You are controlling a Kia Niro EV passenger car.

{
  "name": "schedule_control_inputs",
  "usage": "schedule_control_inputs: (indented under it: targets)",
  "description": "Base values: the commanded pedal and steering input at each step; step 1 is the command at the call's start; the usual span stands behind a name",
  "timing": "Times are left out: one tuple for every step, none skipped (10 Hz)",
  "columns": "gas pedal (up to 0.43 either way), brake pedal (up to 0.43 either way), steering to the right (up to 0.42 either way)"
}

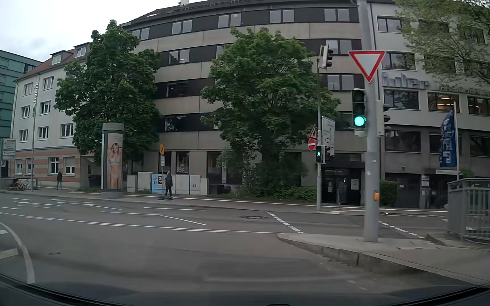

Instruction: Follow the waypoints while adhering to traffic rules and regulations

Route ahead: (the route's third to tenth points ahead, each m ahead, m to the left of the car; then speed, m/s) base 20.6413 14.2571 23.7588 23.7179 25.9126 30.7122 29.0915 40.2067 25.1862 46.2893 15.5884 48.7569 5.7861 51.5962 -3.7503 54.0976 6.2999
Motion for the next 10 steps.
schedule_control_inputs:
  targets:
    - [0.067,0.0,-0.23]
    - [0.067,0.0,-0.239]
    - [0.067,0.0,-0.242]
    - [0.067,0.0,-0.246]
    - [0.067,0.0,-0.25]
    - [0.079,0.0,-0.257]
    - [0.079,0.0,-0.264]
    - [0.079,0.0,-0.268]
    - [0.079,0.0,-0.268]
    - [0.079,0.0,-0.267]
